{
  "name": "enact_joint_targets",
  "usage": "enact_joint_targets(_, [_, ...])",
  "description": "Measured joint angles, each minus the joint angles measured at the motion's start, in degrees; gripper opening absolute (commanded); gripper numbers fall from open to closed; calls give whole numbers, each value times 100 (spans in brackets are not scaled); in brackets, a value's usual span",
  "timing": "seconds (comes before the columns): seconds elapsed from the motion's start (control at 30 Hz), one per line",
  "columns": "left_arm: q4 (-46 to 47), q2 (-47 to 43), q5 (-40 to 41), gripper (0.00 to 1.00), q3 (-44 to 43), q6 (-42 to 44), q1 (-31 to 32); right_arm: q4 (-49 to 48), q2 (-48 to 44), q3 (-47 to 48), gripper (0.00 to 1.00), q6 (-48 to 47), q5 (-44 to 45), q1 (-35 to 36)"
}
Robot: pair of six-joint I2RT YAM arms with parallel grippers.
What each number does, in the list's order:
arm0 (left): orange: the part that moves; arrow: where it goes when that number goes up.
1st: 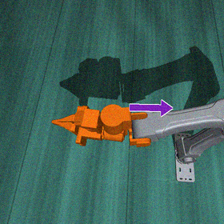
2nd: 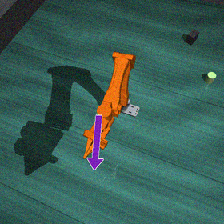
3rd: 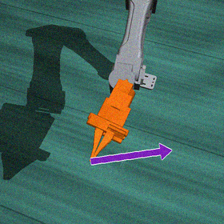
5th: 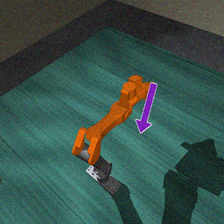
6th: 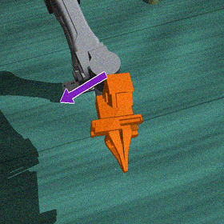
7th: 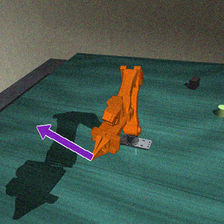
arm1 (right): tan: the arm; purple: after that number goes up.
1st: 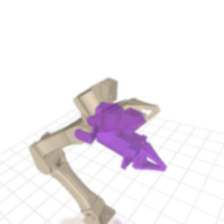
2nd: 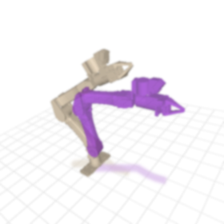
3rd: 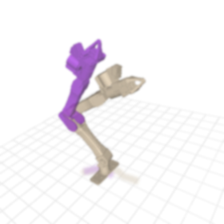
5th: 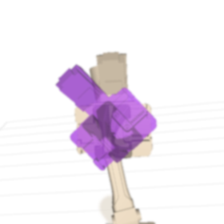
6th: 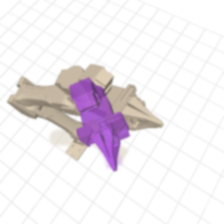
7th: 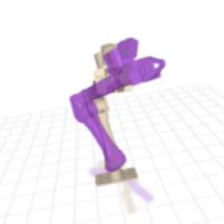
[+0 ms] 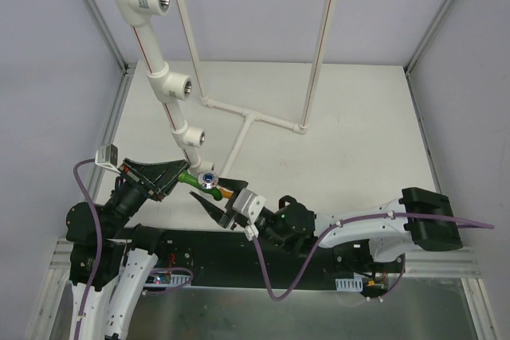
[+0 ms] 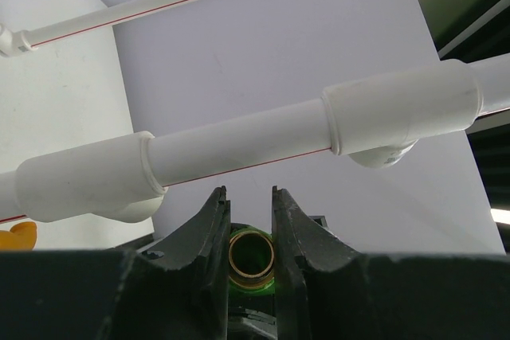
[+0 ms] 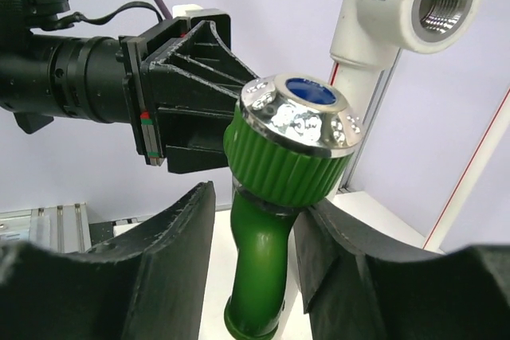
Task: Install the water faucets
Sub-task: Adjust the water faucet.
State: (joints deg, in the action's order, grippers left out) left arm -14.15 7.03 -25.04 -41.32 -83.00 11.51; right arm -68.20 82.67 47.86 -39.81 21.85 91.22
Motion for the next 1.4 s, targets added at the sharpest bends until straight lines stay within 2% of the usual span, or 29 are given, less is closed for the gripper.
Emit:
enact_joint_targets(0.77, [153,66,-74,0,-66,-170,0,247,286,389,50,151,-61,-129])
enact_joint_targets(1.03, [306,94,-107,0,-66,-195,0,341,291,459,47,328,-179,-219])
enact_joint_targets(1.2, [402,149,-144,0,-66,-205,-2,505,291,507,30,450,-208,-258])
enact_joint_targets(1.23, [426,151,-144,0,-66,-208,-2,514,291,522,24,474,-210,-269])
enact_joint_targets(1.3, [490,153,-140,0,-66,-212,-2,505,291,538,0,529,-221,-291])
enact_joint_targets(1.4, [529,157,-146,0,-66,-225,-48,511,291,553,0,588,-262,-302])
